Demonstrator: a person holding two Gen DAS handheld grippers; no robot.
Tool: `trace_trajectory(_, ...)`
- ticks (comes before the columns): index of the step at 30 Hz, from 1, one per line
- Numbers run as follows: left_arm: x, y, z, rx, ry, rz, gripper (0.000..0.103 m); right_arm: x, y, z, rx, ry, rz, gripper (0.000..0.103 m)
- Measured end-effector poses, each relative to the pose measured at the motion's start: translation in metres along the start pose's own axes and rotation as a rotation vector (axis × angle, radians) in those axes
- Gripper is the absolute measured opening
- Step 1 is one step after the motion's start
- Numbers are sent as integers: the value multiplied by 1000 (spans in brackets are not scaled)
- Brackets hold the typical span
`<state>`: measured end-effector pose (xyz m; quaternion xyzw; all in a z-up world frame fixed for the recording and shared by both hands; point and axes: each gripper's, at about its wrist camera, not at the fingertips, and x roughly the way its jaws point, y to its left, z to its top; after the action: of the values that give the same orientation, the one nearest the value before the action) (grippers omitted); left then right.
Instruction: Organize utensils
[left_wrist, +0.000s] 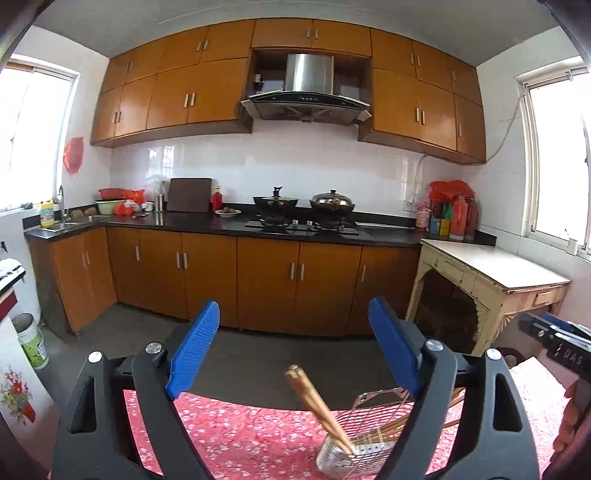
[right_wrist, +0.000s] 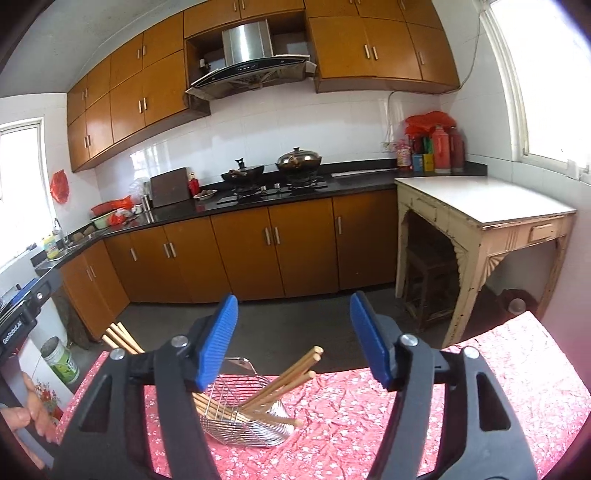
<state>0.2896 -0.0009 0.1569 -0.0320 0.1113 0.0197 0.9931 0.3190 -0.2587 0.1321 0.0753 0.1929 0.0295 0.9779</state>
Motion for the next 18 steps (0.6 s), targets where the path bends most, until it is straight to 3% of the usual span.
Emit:
trace_trajectory(9,-22,24,0,-10,-1,39,95,-35,7,1,-16,-53,-27,80)
trace_trajectory(12,-27,30,-2,-16,8,47,100,-46,11,1,-19,-72,-33,98)
trace_trajectory(18,-38,40,-3,-17,19,65,101,-66,25,2,-50,-98,-44,99)
